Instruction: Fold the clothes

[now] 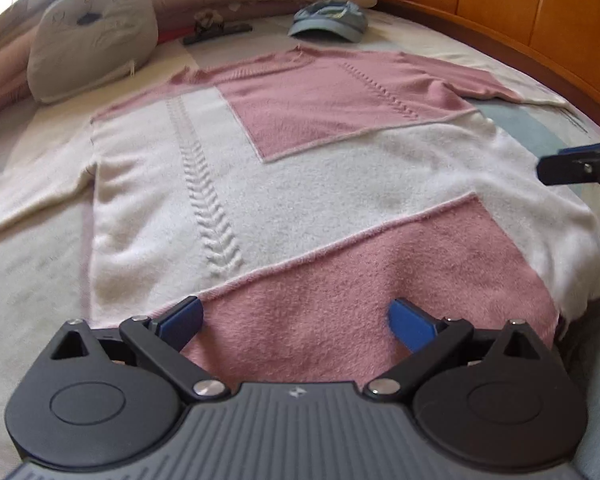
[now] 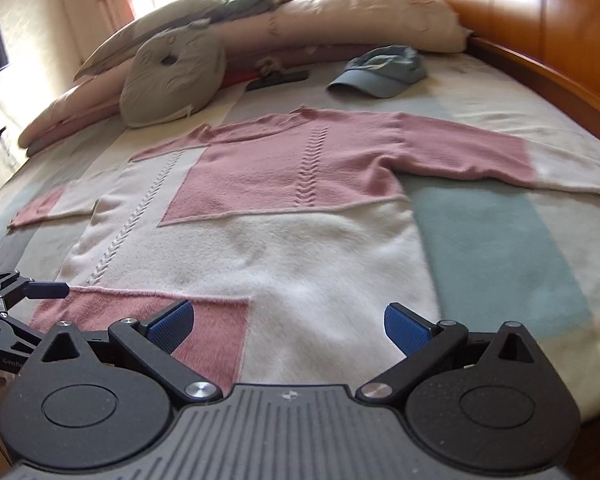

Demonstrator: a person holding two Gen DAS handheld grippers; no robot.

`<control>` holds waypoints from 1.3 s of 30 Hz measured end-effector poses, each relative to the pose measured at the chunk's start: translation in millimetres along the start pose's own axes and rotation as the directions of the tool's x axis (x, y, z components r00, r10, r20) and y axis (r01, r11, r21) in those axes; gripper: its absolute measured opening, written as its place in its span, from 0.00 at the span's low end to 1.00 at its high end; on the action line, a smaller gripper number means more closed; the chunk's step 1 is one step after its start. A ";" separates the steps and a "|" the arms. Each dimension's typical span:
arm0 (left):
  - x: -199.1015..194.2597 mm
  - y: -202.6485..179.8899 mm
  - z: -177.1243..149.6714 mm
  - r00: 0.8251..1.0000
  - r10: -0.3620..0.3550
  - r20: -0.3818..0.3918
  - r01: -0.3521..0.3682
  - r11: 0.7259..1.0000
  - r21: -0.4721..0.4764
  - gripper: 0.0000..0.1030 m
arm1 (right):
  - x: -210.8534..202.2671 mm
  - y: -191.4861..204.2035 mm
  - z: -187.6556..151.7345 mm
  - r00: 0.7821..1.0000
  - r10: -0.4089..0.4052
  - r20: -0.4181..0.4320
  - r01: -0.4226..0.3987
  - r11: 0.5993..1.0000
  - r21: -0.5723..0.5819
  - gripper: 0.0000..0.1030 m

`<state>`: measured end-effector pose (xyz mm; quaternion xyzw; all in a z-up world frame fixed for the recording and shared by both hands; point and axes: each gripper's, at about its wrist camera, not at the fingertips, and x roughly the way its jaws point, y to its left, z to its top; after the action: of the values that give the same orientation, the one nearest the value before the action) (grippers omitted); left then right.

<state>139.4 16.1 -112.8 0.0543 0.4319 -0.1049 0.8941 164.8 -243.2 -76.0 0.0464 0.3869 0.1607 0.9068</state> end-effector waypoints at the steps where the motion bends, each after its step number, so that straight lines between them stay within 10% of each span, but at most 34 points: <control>1: 2.6 -0.5 0.2 1.000 0.002 0.000 -0.002 1.000 -0.010 0.99 | 6.6 -1.2 3.6 1.000 0.008 -0.006 -0.008 1.000 -0.014 1.00; 20: 2.4 -5.6 9.0 0.999 0.034 -0.002 -0.034 0.999 -0.034 0.99 | -13.6 -25.3 -22.5 0.999 -0.042 -0.018 0.043 0.999 0.031 1.00; 31: -74.5 -22.9 33.1 0.984 0.020 0.177 -0.032 0.997 0.067 0.99 | -49.0 -19.0 -18.3 0.996 -0.034 0.088 0.029 0.998 0.057 1.00; 39: -54.5 -8.7 12.6 0.996 0.023 0.087 -0.025 0.999 0.021 0.99 | -57.3 -2.0 -22.6 0.995 -0.053 0.085 0.052 0.999 0.009 1.00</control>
<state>114.0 13.0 -62.3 0.0648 0.3910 -0.1014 0.9125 111.9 -264.8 -52.8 0.0463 0.3495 0.1334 0.9262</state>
